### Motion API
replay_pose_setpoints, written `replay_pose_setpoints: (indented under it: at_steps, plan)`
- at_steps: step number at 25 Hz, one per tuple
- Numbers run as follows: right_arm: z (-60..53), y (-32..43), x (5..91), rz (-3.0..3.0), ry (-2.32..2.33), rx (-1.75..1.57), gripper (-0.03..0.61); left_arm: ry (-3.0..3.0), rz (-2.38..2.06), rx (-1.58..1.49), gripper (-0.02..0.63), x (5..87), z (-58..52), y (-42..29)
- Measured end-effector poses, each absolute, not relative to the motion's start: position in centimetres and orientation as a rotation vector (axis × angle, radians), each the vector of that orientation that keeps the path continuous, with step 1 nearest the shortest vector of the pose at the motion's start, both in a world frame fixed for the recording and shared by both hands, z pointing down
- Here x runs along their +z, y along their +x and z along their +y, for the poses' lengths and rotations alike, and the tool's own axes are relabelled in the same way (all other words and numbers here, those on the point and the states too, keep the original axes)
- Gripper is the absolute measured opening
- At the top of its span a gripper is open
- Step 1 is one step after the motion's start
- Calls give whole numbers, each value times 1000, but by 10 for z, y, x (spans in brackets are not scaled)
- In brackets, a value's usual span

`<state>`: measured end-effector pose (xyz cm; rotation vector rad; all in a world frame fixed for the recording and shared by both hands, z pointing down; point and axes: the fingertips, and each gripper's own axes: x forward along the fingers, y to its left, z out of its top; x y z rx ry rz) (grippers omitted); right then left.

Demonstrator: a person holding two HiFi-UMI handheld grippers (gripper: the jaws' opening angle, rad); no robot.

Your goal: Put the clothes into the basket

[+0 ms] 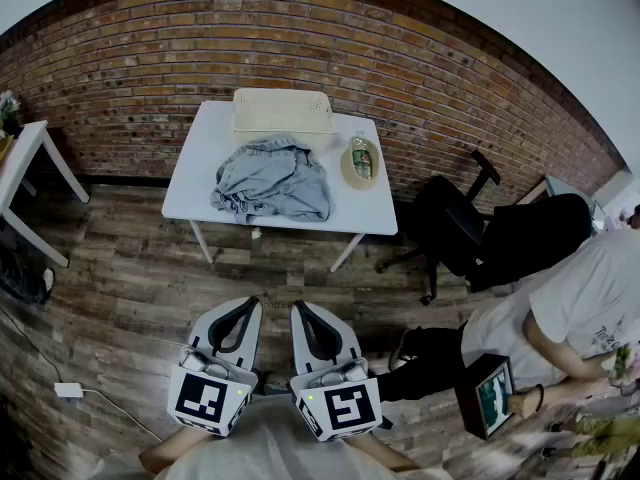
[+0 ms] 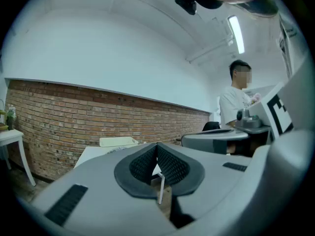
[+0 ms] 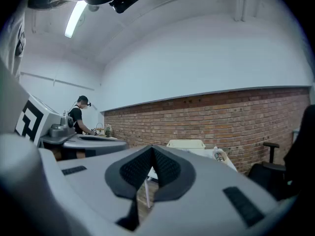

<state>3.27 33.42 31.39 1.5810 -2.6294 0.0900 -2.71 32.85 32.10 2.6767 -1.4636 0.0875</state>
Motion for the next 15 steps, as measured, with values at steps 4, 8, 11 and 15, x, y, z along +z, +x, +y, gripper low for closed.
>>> replay_pose_setpoints:
  at_steps: [4,8,11,15]
  plan:
    - [337,35,315,-2632,1565,84,5,2683,-1463,90,8,321,331,-22]
    - [339,41,315,-2637,1560,74,5,2689,-1463,92,8,321,334,-15]
    - [341,47,315,-2646,1555,71,5,2689,-1468,97,8,322,335,-9]
    - [342,55,314,-2675,1530,59,6,2684,-1489,101,8,320,335,-2]
